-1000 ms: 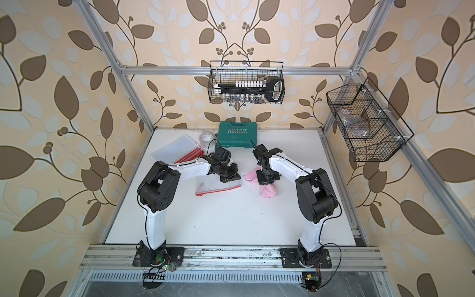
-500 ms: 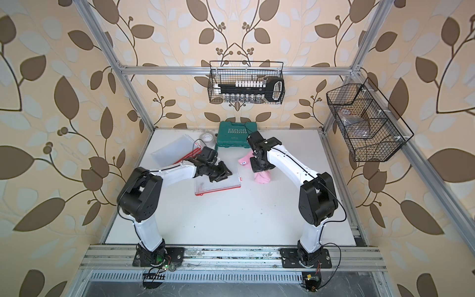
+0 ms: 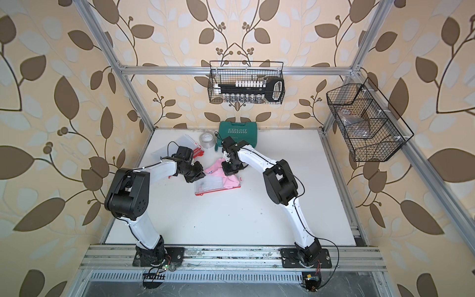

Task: Wipe the document bag
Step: Wipe the dirt from the document bag.

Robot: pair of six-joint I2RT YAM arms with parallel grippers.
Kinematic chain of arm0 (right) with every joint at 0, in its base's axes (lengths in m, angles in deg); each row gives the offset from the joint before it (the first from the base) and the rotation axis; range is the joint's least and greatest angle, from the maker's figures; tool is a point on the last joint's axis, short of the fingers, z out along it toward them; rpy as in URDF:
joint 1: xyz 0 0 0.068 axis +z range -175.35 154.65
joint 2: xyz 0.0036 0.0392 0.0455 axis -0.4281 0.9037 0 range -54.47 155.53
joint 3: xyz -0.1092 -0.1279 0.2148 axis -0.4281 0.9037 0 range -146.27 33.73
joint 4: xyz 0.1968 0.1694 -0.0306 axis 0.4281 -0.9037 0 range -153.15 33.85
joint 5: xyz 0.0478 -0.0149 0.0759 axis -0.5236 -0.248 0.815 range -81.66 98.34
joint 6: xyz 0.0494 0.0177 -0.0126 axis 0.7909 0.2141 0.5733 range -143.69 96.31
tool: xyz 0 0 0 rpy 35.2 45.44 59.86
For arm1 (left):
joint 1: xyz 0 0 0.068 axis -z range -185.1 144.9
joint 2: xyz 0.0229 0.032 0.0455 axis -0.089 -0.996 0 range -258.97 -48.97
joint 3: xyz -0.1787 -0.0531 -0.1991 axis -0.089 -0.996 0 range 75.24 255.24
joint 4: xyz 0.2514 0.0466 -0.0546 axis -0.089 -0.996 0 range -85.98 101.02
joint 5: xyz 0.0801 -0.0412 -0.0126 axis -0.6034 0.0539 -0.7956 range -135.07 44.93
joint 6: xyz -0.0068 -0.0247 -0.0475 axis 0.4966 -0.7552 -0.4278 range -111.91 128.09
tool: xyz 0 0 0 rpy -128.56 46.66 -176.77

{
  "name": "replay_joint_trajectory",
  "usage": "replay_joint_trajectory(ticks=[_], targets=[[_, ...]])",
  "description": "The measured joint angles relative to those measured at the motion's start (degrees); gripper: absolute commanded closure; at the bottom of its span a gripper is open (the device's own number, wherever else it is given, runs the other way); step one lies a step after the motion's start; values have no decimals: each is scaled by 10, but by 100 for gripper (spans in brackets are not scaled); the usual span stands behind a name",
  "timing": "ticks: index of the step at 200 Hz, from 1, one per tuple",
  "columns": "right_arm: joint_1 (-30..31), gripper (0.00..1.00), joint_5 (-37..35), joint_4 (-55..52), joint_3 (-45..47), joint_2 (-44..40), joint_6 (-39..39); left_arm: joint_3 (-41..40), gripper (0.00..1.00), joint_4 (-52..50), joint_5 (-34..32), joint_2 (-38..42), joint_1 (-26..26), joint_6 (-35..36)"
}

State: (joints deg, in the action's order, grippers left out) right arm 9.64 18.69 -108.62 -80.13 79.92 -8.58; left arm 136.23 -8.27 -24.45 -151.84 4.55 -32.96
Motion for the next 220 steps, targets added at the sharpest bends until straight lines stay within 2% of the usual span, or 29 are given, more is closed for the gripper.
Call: replay_joint_trajectory(ticks=[28,55,100,141,169,191,220], targets=[[-14,100,-12,-3,32,-2,0,-1,88,-3,5,-1,1,7],[-33,100,-66,-15,43,-14,-2,0,88,0,17,-26,13,15],[-21,100,-117,-64,-2,-10,-22,7,87,21,27,-40,47,17],[20,100,-53,-61,-87,3,-7,11,88,15,28,-41,47,17],[16,100,0,-58,-179,78,11,10,88,14,27,-41,47,17],[5,100,18,-47,-140,100,25,10,89,13,21,-41,47,17],[-34,100,6,-16,-14,25,33,10,90,13,13,-39,47,15]])
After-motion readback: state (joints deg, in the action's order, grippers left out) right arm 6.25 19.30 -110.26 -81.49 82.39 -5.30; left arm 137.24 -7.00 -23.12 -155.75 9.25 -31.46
